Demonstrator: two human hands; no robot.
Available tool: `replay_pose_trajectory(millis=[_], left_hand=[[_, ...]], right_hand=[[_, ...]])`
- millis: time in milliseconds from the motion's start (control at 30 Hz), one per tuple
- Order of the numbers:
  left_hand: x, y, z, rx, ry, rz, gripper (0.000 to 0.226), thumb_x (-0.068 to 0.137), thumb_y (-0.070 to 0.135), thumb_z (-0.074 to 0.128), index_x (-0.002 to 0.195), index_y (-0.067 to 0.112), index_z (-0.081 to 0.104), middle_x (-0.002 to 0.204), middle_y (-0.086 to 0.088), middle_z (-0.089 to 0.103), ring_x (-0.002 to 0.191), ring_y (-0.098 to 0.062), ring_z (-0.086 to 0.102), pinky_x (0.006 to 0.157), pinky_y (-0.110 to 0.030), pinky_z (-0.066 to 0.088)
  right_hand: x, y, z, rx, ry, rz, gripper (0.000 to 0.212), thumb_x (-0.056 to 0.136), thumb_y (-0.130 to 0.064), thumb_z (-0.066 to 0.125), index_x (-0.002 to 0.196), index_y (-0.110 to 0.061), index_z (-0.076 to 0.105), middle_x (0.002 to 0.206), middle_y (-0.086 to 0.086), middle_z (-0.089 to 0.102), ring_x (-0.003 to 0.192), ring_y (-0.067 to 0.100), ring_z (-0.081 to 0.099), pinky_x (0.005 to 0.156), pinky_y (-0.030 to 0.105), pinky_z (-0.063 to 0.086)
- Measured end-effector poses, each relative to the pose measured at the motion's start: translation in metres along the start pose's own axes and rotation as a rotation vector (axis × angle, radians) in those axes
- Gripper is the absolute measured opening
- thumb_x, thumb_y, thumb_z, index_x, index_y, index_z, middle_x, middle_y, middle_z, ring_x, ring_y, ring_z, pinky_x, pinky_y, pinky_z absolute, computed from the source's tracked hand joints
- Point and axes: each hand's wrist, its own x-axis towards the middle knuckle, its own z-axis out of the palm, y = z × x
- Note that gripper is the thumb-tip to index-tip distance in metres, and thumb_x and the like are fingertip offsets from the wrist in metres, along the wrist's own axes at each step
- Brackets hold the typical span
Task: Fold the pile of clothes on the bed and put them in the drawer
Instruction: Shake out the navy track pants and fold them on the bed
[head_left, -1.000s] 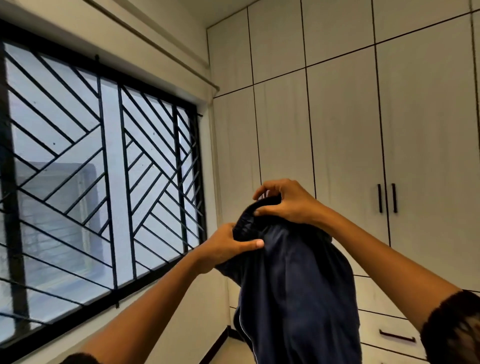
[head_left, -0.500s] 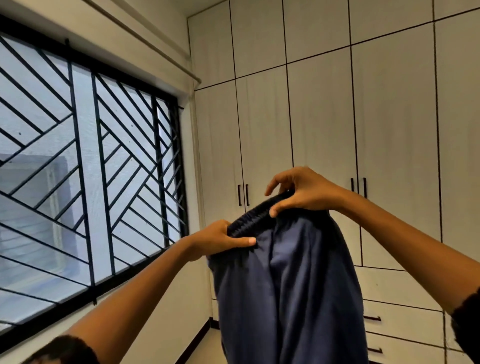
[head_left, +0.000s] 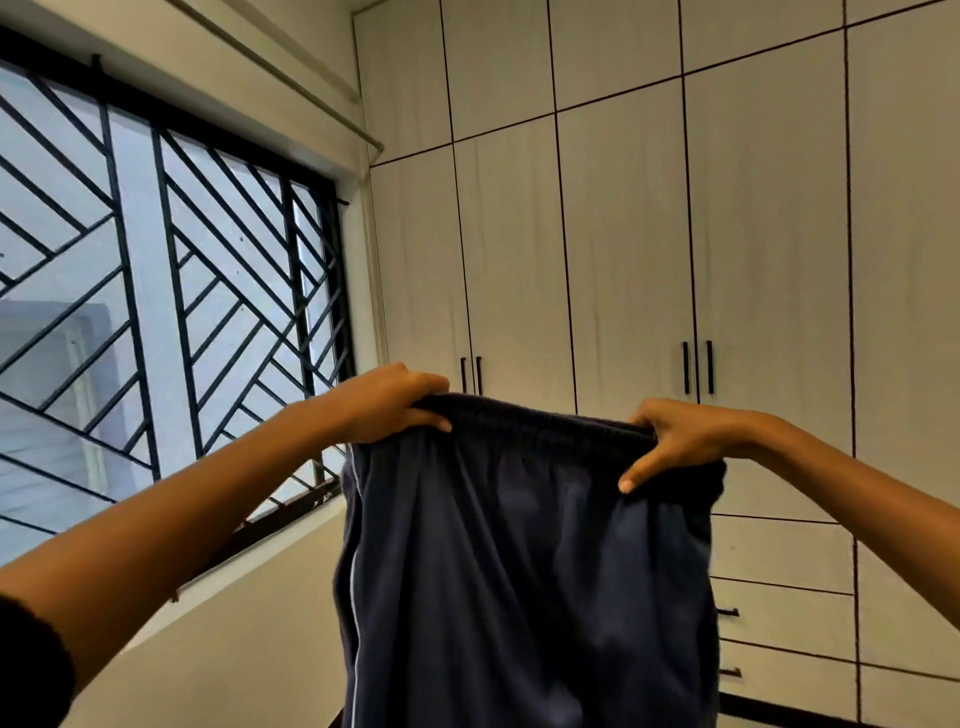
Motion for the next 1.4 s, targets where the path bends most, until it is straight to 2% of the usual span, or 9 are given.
replay_pose_trajectory(millis=[200, 400, 567, 733, 900, 1000, 1100, 1233, 1400], left_hand=[[-0.001, 0.000, -0.010, 0.105, 0.151, 0.041, 0.040, 0.099, 0.028, 0.041, 0.138, 0.029, 0.043, 0.114, -0.004, 0.066, 0.102, -0.019, 0.061, 0.082, -0.016, 0.033], [0.001, 0.012, -0.009, -0.272, -0.148, -0.056, 0.042, 0.099, 0.012, 0.041, 0.128, 0.043, 0.044, 0.125, 0.011, 0.053, 0.114, -0.009, 0.048, 0.097, -0.028, 0.038], [0.004, 0.035, 0.012, -0.896, -0.444, -0.309, 0.032, 0.084, -0.003, 0.053, 0.100, 0.020, 0.067, 0.096, -0.006, 0.070, 0.084, -0.019, 0.068, 0.069, -0.028, 0.057], [0.015, 0.044, 0.019, -1.044, -0.168, -0.507, 0.025, 0.080, -0.008, 0.048, 0.077, 0.009, 0.066, 0.070, -0.011, 0.066, 0.065, -0.024, 0.062, 0.052, -0.026, 0.053], [0.031, 0.056, 0.016, -1.117, 0.103, -0.623, 0.012, 0.075, -0.005, 0.052, 0.080, 0.002, 0.059, 0.071, -0.016, 0.061, 0.064, -0.028, 0.059, 0.059, -0.034, 0.051], [0.038, 0.062, 0.016, -1.254, 0.130, -0.702, 0.008, 0.077, 0.001, 0.054, 0.085, 0.000, 0.057, 0.075, -0.018, 0.062, 0.065, -0.030, 0.060, 0.064, -0.036, 0.052], [0.045, 0.062, 0.014, -1.351, 0.185, -0.755, 0.011, 0.079, 0.005, 0.058, 0.089, -0.001, 0.058, 0.082, -0.019, 0.063, 0.071, -0.032, 0.061, 0.078, -0.041, 0.052], [0.049, 0.070, 0.009, -1.400, 0.261, -0.773, 0.008, 0.082, 0.009, 0.060, 0.084, 0.003, 0.057, 0.092, -0.016, 0.061, 0.083, -0.027, 0.059, 0.087, -0.037, 0.049], [0.036, 0.077, 0.005, -1.639, 0.333, -0.621, 0.013, 0.088, 0.014, 0.061, 0.082, 0.006, 0.053, 0.084, -0.012, 0.053, 0.068, -0.021, 0.057, 0.069, -0.027, 0.052]], right_hand=[[-0.004, 0.007, -0.011, 0.295, 0.051, 0.088, 0.051, 0.079, -0.051, 0.050, 0.084, -0.004, 0.068, 0.078, 0.010, 0.070, 0.062, 0.013, 0.066, 0.056, 0.021, 0.052], [0.014, -0.009, -0.015, 0.267, 0.339, -0.037, 0.038, 0.085, -0.046, 0.055, 0.097, -0.014, 0.073, 0.080, 0.003, 0.070, 0.068, 0.011, 0.064, 0.057, 0.015, 0.048], [0.028, -0.046, -0.017, 0.309, 0.402, -0.216, 0.022, 0.092, -0.037, 0.053, 0.077, -0.028, 0.066, 0.074, -0.009, 0.065, 0.069, 0.006, 0.060, 0.055, 0.009, 0.044], [0.037, -0.053, -0.019, -0.015, 0.362, -0.229, 0.020, 0.090, -0.028, 0.060, 0.106, -0.016, 0.065, 0.097, -0.001, 0.061, 0.093, 0.018, 0.058, 0.075, 0.022, 0.043], [0.028, -0.059, 0.029, 0.053, 0.185, -0.347, 0.080, 0.071, -0.012, 0.070, 0.142, -0.017, 0.033, 0.129, -0.003, 0.042, 0.116, 0.007, 0.040, 0.079, -0.003, 0.034], [0.018, -0.067, 0.054, 0.249, 0.421, -0.348, 0.081, 0.065, -0.020, 0.061, 0.141, -0.019, 0.033, 0.138, 0.002, 0.038, 0.123, 0.014, 0.039, 0.086, 0.001, 0.035], [0.009, -0.076, 0.064, 0.128, 0.688, -0.392, 0.077, 0.066, -0.035, 0.058, 0.139, -0.022, 0.036, 0.140, 0.001, 0.036, 0.127, 0.018, 0.038, 0.100, 0.025, 0.036], [0.004, -0.084, 0.071, -0.045, 0.643, -0.361, 0.085, 0.066, -0.054, 0.076, 0.135, -0.021, 0.040, 0.127, -0.001, 0.050, 0.112, 0.015, 0.051, 0.093, 0.030, 0.048], [0.022, -0.076, 0.055, 0.182, 0.859, -0.331, 0.026, 0.087, -0.022, 0.066, 0.109, -0.009, 0.063, 0.103, 0.008, 0.067, 0.088, 0.013, 0.060, 0.072, 0.004, 0.042]])
